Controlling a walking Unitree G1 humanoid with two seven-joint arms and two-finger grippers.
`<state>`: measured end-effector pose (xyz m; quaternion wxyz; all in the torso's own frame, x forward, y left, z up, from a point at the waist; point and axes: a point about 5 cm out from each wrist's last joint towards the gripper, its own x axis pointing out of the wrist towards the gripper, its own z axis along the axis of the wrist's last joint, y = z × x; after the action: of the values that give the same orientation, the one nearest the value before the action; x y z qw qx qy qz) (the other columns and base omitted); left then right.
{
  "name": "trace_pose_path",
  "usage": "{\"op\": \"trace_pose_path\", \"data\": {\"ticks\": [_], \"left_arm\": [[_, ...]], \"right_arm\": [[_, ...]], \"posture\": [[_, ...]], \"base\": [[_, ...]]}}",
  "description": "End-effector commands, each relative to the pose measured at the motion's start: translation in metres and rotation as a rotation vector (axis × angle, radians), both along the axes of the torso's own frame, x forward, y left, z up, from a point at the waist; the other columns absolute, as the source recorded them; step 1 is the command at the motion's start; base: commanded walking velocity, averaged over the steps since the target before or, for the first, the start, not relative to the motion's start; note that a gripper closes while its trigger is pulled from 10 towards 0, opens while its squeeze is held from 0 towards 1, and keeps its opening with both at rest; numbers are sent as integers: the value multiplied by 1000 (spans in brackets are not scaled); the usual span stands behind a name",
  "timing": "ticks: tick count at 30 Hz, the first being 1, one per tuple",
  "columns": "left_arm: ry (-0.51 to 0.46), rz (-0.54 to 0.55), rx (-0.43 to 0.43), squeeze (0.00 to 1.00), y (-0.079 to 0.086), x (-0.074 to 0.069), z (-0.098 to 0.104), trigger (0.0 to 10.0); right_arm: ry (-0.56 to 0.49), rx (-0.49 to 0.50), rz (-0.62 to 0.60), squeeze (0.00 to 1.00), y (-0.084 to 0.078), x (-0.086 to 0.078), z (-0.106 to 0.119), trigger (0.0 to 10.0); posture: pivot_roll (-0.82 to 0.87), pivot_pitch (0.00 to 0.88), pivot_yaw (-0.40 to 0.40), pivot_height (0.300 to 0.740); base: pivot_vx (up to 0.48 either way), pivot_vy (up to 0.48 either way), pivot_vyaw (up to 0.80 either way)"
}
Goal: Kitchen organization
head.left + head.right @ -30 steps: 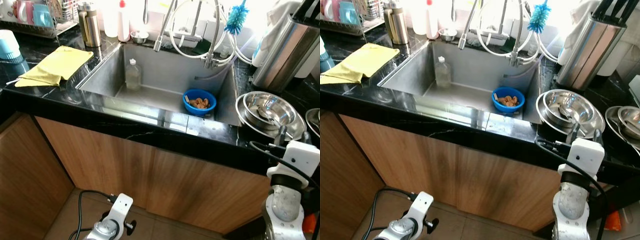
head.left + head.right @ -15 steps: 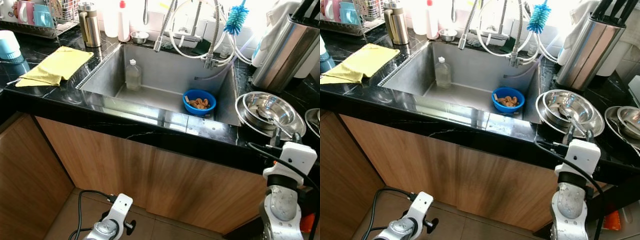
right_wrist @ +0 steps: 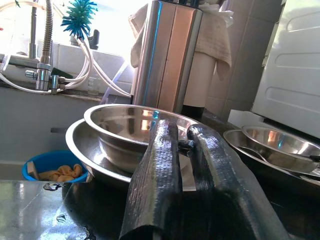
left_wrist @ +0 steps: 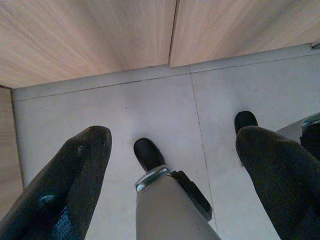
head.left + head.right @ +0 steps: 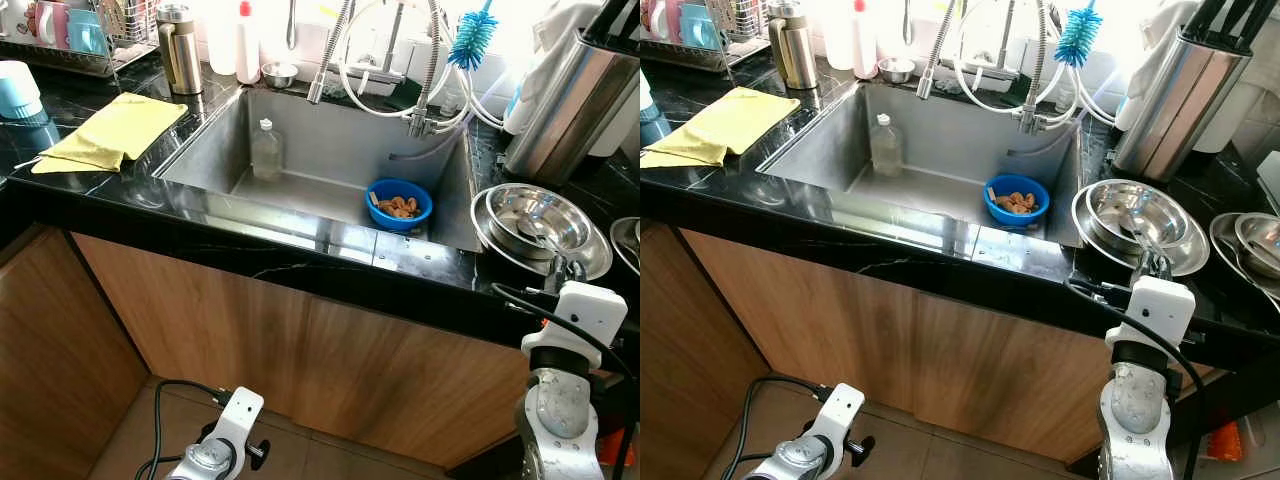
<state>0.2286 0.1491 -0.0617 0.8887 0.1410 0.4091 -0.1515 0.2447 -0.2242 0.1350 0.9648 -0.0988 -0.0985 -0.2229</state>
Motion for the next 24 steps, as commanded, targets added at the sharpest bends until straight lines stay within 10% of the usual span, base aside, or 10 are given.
{"op": "trace_pose_path", "data": {"ticks": [1, 17, 19, 20, 21, 24], "left_arm": [[11, -3, -6, 0, -2, -3, -2, 10000], [-5, -9, -11, 0, -5, 2, 1, 10000], [-5, -8, -11, 0, -5, 2, 1, 10000], [-5, -8, -10, 0, -5, 2, 1, 10000], [-5, -7, -10, 0, -5, 2, 1, 10000], [-5, -6, -9, 0, -4, 1, 1, 10000]], "right_arm": [[-9, 1, -2, 0, -2, 1, 2, 235], [-55, 19, -1, 0, -6, 6, 13, 1451], [-59, 22, 14, 0, -4, 8, 15, 4745], [-60, 22, 18, 0, -4, 9, 15, 4745], [-59, 19, 22, 0, -4, 9, 16, 10000], [-70, 17, 33, 0, -2, 11, 19, 10000]], "posture": [[129, 61, -129, 740], [130, 55, -128, 740], [130, 54, -129, 740], [131, 54, -129, 740], [131, 54, -129, 740], [131, 53, -130, 740]], "base": [[0, 0, 0], [0, 0, 0], [0, 0, 0], [0, 0, 0], [0, 0, 0], [0, 0, 0]]}}
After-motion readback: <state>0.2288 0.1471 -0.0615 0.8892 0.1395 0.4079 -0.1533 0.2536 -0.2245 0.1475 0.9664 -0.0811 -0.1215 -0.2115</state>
